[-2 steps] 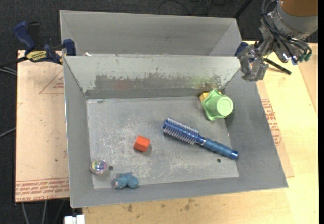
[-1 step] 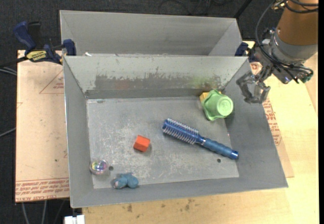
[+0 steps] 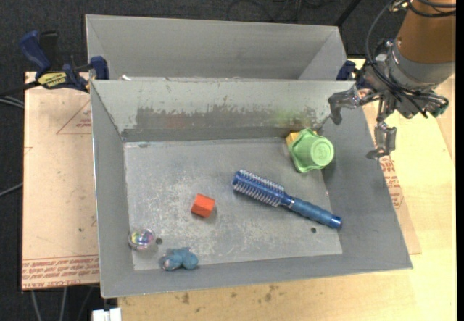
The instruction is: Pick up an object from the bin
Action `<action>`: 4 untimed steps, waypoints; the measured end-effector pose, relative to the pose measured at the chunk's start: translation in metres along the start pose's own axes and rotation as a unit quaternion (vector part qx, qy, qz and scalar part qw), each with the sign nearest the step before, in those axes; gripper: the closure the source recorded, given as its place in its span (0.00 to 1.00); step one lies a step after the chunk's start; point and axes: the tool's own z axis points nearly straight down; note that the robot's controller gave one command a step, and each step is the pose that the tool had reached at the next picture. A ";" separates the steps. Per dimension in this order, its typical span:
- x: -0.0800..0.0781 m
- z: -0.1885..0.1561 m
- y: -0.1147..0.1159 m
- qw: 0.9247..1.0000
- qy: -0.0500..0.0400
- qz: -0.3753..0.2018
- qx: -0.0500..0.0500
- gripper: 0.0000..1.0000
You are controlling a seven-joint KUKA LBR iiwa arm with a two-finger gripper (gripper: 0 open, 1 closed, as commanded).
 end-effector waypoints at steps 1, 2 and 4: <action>0.023 0.086 0.125 0.997 0.004 0.077 -0.005 0.00; 0.051 0.182 0.108 0.997 0.001 0.075 -0.001 0.00; 0.092 0.127 0.121 0.997 0.002 0.082 -0.001 1.00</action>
Offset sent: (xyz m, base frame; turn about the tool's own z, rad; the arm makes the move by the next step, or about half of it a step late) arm -0.0867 0.0842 -0.0827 0.1594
